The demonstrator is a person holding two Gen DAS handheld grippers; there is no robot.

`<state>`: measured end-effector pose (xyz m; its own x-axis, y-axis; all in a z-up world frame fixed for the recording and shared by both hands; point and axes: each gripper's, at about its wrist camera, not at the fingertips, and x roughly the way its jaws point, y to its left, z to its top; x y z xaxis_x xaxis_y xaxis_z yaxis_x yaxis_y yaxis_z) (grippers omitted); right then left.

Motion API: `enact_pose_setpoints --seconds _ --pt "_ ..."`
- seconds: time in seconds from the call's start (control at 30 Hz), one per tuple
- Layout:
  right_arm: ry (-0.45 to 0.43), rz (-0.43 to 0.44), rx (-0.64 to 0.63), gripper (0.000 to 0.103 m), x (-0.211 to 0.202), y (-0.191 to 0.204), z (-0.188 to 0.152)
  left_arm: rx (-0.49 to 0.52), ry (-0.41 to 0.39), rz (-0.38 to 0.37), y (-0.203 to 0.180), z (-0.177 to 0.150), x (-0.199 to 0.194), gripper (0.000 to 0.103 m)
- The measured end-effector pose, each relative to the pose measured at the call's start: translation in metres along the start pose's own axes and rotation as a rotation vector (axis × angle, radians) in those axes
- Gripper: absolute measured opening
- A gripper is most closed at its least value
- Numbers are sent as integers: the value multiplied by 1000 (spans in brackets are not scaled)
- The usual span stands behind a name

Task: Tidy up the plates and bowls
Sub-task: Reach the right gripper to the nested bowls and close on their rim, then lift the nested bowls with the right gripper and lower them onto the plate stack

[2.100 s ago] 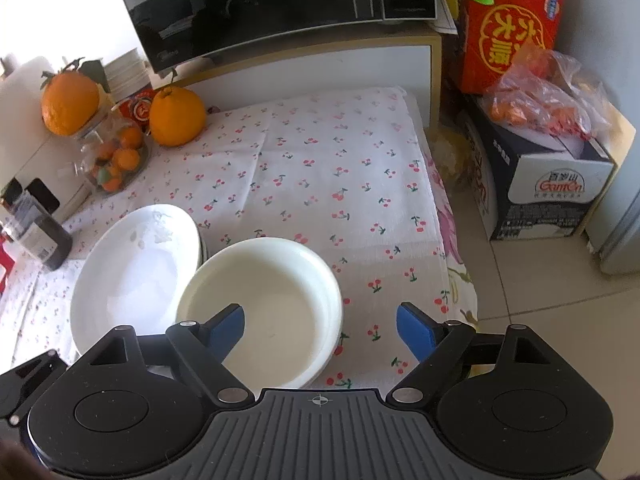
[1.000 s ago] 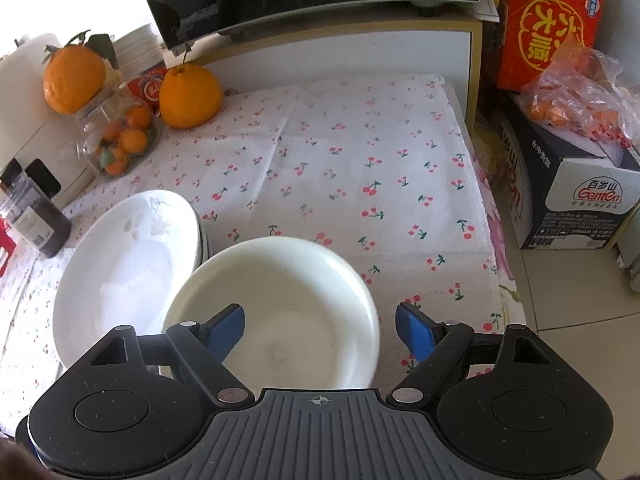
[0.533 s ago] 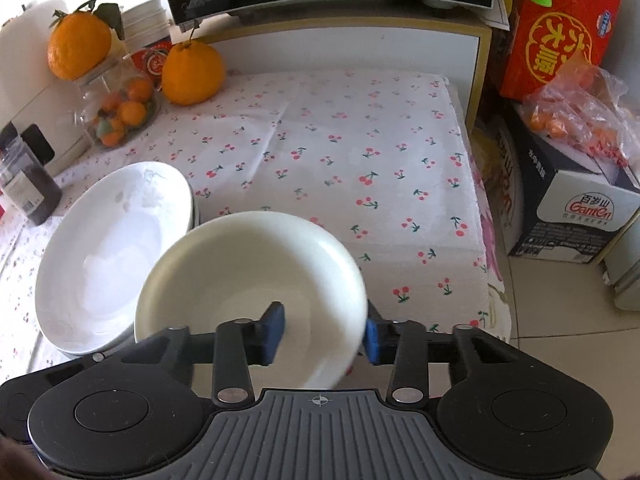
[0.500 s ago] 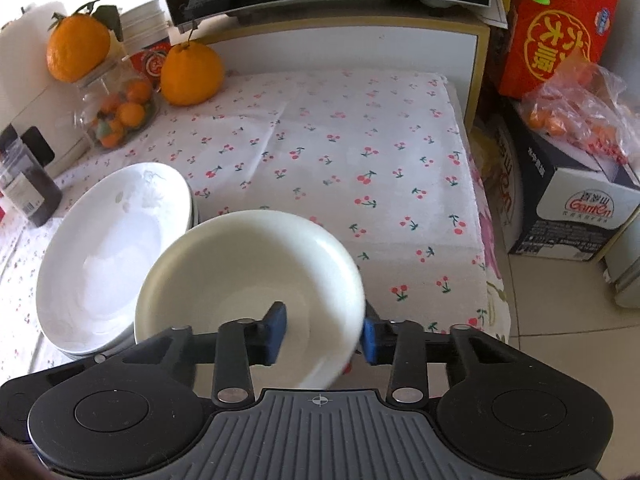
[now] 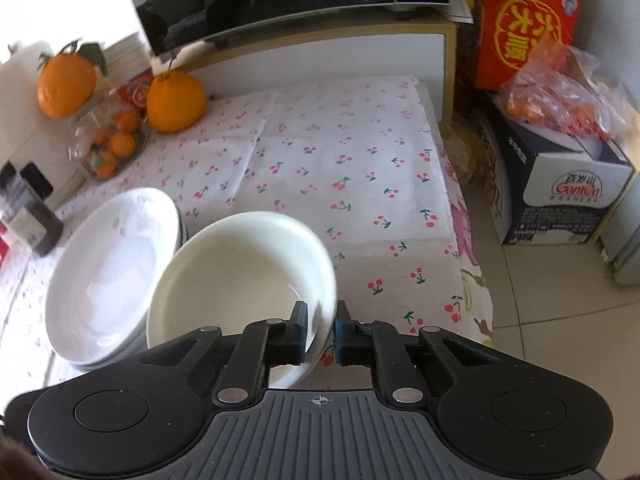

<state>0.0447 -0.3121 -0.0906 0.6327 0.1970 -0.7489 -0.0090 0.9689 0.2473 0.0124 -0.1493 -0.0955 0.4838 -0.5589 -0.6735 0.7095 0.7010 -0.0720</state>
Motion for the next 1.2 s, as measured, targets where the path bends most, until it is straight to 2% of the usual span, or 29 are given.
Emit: enact_pose_setpoints --seconds 0.13,0.37,0.77,1.03,1.2 --pt "16 33 62 8 -3 -11 1 -24 -12 35 8 1 1 71" --pt "28 53 77 8 -10 -20 -2 -27 -46 32 10 4 -4 66" --pt "-24 118 151 9 -41 -26 4 -5 -138 23 11 13 -25 64" --pt "-1 142 186 10 -39 -5 16 -24 -89 33 29 17 -38 64" --pt "22 168 197 10 -29 21 26 -24 -39 71 48 19 -51 64"
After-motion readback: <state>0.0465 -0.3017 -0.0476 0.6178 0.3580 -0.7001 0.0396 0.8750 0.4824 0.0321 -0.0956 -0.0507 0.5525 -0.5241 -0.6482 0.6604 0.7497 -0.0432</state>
